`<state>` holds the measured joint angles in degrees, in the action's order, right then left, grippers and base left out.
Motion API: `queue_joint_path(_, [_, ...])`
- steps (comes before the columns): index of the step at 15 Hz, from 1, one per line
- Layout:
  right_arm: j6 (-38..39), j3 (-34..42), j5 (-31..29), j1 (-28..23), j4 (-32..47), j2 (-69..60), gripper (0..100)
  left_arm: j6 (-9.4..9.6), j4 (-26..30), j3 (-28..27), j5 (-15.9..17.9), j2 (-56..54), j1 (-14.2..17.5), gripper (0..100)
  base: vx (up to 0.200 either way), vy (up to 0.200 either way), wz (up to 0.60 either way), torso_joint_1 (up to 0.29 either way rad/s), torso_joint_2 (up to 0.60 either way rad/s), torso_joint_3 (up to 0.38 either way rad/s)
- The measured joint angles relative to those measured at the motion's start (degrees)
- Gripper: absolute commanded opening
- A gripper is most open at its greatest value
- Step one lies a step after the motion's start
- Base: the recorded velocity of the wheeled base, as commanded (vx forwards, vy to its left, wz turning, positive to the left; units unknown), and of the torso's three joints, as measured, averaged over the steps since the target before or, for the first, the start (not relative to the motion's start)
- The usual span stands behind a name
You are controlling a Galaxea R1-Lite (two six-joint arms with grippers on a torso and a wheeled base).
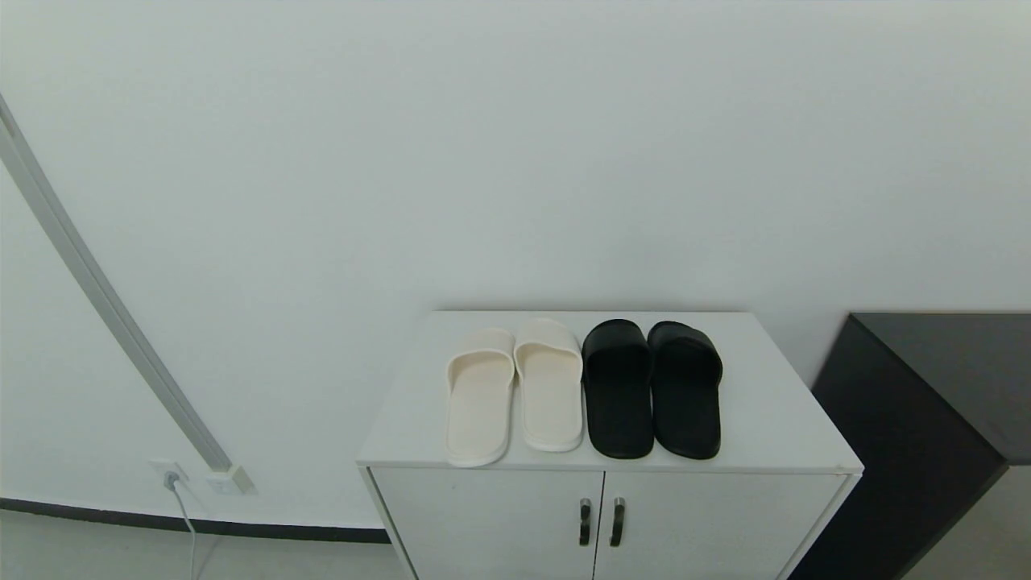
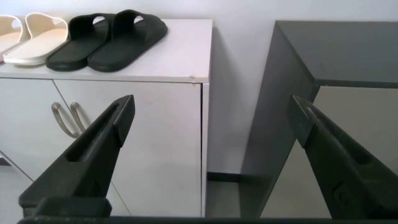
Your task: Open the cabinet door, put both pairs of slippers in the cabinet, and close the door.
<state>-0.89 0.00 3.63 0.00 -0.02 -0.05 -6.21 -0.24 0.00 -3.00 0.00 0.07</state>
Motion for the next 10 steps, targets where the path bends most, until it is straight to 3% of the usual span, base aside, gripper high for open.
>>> queue_joint_path(4, [0.99, -1.48, -0.77, 0.00, 0.13, 0.26, 100, 0.00, 0.00, 0.00, -0.12, 0.00, -0.02, 0, 0.000, 0.000, 0.00, 0.000, 0.00, 0.000])
queue_joint_path(7, [4.23, -13.09, 0.39, 0.05, 4.16, 5.67, 100, 0.00, 0.00, 0.00, -0.15, 0.00, 0.00, 0, 0.000, 0.000, 0.00, 0.000, 0.00, 0.000])
queue_joint_path(10, [4.94, -16.84, 4.99, 0.27, 1.68, 18.10, 100, 0.07, 0.00, 0.00, -0.09, 0.00, 0.00, 0, 0.000, 0.000, 0.00, 0.000, 0.00, 0.000])
